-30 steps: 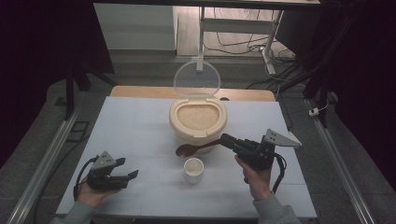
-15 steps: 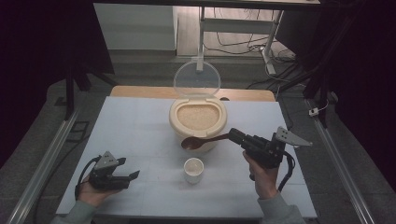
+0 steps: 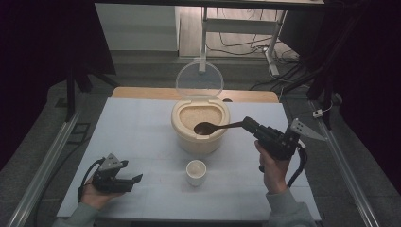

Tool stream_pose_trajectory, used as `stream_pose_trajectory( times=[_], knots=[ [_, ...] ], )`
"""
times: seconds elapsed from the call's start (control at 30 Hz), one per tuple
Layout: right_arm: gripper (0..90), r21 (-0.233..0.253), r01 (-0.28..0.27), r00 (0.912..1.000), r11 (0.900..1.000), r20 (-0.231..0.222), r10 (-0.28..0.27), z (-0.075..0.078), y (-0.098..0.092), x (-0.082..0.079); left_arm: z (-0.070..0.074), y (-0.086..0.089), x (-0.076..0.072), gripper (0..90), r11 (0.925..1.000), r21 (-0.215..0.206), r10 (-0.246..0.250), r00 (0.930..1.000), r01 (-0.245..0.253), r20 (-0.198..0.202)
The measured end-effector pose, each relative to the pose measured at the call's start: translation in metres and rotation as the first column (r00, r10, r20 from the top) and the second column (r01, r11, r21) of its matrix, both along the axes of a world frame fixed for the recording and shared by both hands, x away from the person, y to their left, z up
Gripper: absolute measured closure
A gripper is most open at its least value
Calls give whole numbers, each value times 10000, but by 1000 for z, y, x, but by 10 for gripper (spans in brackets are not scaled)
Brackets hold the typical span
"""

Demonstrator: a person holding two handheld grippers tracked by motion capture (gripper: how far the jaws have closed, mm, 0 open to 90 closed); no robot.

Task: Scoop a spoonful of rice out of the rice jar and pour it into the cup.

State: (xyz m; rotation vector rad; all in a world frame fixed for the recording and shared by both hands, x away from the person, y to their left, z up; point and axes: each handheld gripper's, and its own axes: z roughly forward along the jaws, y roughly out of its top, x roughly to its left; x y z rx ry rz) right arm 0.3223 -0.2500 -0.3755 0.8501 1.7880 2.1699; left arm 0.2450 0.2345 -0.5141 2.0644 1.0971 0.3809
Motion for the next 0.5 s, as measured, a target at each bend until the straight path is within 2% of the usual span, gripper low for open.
stream_pose_trajectory(
  times=[0.2,0.27,0.5],
  knots=[
    [834,-206,462,9988,9987,-141,-465,5,-2,14,0,1,0,199,10000,-5,4,10000,-4,-20],
    [834,-411,696,9973,9967,-213,-705,8,-1,21,0,1,0,198,10000,-2,-6,10000,6,-35],
    [834,-953,1095,9938,9894,-59,-1106,15,6,28,1,2,0,198,10000,-63,5,10000,-5,-24]
  ],
)
